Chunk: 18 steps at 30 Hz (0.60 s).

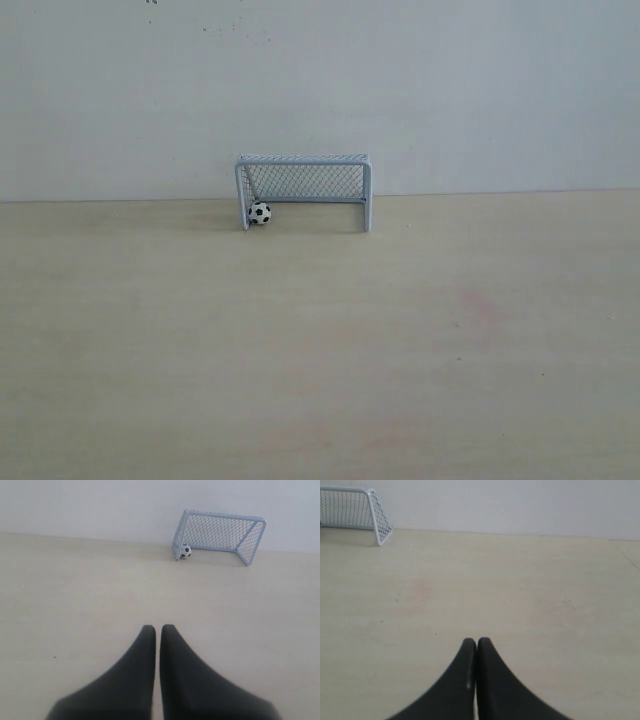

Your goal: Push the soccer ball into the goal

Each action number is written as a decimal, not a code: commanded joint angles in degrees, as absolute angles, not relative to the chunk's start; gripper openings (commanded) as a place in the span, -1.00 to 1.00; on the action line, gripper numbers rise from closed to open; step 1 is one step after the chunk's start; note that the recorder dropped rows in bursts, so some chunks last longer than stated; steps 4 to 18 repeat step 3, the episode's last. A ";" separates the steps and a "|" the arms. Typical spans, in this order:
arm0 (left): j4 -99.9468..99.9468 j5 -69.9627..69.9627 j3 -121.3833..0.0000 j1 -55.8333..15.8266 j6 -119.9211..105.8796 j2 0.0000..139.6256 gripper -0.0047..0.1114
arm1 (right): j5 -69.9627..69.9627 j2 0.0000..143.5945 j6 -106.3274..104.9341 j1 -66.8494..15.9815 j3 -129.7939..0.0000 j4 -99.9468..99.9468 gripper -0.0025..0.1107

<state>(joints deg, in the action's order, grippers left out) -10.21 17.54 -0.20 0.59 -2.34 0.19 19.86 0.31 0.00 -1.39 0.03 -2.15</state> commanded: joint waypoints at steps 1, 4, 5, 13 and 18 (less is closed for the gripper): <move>-10.04 17.37 0.00 0.76 -2.64 0.00 -0.84 | 19.47 0.00 0.00 -1.18 0.00 -2.07 -0.96; -10.04 17.37 0.00 0.76 -2.64 0.00 -0.84 | 19.47 0.00 0.00 -1.18 0.00 -2.07 -0.96; -10.04 17.37 0.00 0.76 -2.64 0.00 -0.84 | 19.47 0.00 0.00 -1.18 0.00 -2.07 -0.96; -10.04 17.37 0.00 0.76 -2.64 0.00 -0.84 | 19.47 0.00 0.00 -1.18 0.00 -2.07 -0.96; -10.04 17.37 0.00 0.76 -2.64 0.00 -0.84 | 19.47 0.00 0.00 -1.18 0.00 -2.07 -0.96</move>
